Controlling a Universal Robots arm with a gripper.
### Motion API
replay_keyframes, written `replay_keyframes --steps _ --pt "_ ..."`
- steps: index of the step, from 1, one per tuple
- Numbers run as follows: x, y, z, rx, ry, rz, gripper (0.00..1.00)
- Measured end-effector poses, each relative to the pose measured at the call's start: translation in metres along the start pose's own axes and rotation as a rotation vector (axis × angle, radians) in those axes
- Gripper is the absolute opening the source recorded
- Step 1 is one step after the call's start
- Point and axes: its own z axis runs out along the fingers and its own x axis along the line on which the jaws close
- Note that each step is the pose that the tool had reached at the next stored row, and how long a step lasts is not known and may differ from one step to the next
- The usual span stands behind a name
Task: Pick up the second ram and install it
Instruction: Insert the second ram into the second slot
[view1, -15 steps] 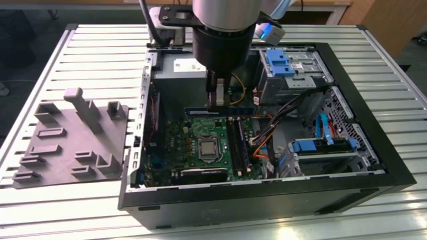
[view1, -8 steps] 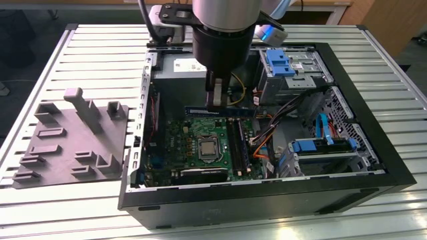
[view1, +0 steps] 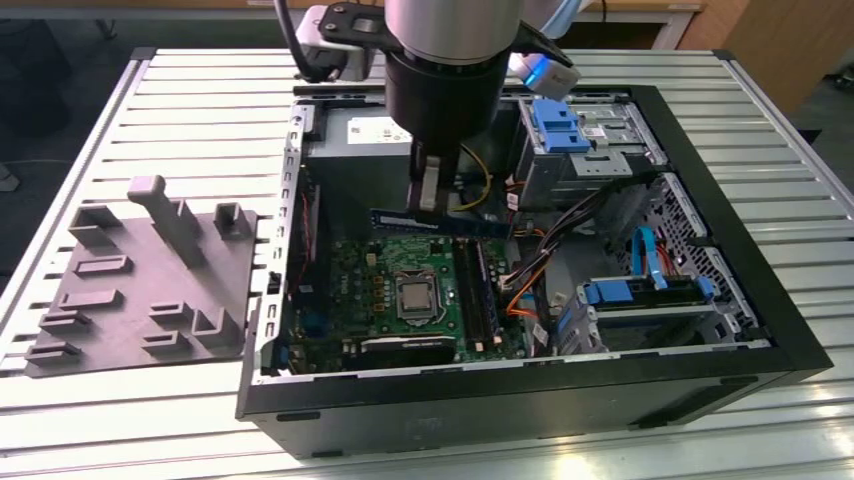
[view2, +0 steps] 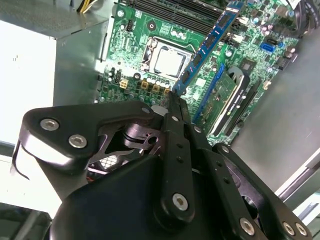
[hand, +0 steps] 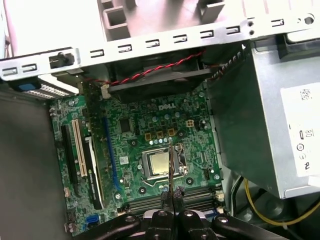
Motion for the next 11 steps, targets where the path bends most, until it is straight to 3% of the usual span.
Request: replay_keyframes --steps 11 --pt "0.0000 0.0000 0.0004 0.0038 -0.0050 0.140 0.11"
